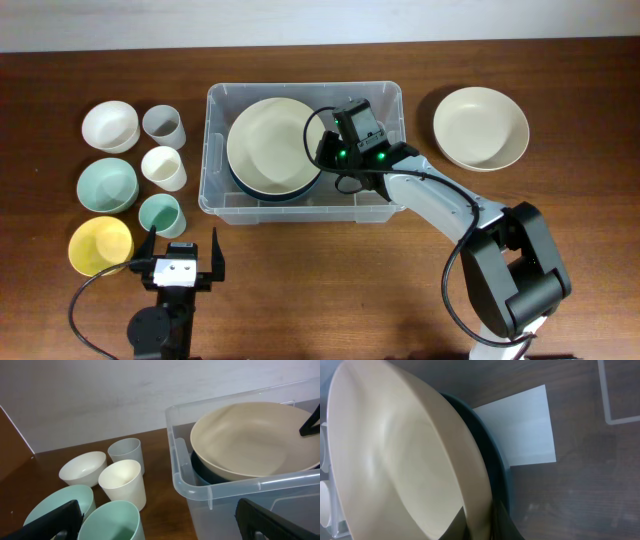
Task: Pack container
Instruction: 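Settle the cream bowl into the teal bowl and open the right gripper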
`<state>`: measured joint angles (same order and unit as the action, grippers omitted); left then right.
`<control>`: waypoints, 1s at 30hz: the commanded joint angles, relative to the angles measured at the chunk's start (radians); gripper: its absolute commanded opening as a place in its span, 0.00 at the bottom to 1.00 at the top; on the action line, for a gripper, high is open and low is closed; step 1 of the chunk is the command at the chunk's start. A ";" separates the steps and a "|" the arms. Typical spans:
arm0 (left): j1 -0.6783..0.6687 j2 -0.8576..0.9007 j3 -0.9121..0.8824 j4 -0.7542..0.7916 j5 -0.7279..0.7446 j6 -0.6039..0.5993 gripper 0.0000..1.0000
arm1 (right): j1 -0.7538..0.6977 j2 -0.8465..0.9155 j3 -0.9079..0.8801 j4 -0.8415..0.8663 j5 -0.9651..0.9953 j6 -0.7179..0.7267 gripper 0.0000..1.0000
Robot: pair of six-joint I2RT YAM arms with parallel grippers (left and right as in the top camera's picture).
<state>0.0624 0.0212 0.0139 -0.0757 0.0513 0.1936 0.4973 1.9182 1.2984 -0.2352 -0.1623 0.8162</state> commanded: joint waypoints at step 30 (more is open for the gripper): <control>0.004 -0.010 -0.005 -0.004 -0.003 -0.009 1.00 | 0.006 0.003 0.005 -0.001 -0.036 0.031 0.12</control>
<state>0.0624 0.0212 0.0139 -0.0757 0.0513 0.1936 0.4973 1.9182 1.2984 -0.2379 -0.2028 0.8421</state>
